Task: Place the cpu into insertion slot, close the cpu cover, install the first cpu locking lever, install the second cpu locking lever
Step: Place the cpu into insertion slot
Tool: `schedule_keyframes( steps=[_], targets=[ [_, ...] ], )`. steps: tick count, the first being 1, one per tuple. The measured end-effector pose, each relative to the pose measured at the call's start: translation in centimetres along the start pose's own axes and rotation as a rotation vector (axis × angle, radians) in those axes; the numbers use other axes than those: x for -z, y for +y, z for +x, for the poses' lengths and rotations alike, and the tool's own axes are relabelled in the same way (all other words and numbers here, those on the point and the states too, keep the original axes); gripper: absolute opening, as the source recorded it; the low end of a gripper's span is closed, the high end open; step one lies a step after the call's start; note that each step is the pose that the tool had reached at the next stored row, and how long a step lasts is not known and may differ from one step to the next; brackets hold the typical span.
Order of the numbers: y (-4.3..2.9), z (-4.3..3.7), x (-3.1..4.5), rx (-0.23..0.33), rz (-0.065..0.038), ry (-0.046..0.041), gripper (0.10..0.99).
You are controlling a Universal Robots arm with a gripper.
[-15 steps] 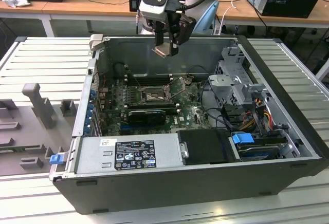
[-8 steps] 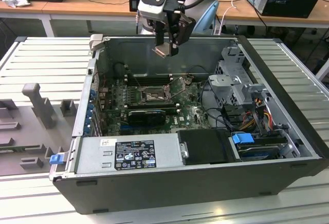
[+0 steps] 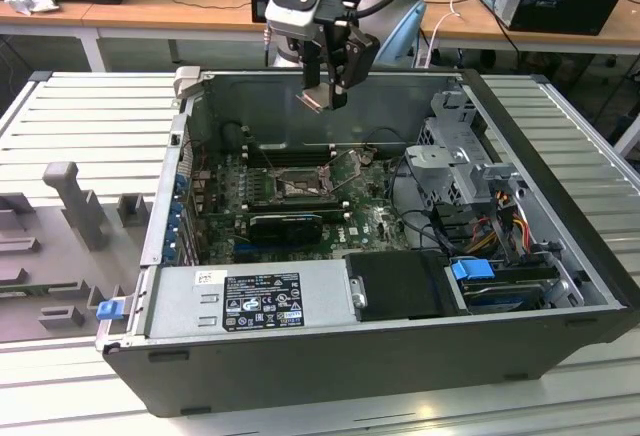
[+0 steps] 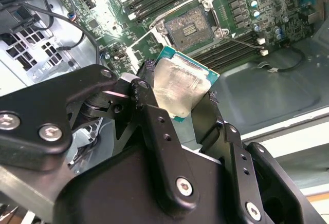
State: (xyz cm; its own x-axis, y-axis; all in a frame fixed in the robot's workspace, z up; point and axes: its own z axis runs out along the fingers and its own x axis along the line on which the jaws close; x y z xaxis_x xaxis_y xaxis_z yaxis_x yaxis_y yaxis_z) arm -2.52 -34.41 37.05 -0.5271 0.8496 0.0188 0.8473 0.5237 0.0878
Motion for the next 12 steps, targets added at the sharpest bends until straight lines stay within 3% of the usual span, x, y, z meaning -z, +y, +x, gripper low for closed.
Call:
schedule_keyframes(
  steps=[12],
  targets=[
    [0.0, 0.0, 0.0, -0.055, -0.001, -0.0049, 0.529]
  ],
)
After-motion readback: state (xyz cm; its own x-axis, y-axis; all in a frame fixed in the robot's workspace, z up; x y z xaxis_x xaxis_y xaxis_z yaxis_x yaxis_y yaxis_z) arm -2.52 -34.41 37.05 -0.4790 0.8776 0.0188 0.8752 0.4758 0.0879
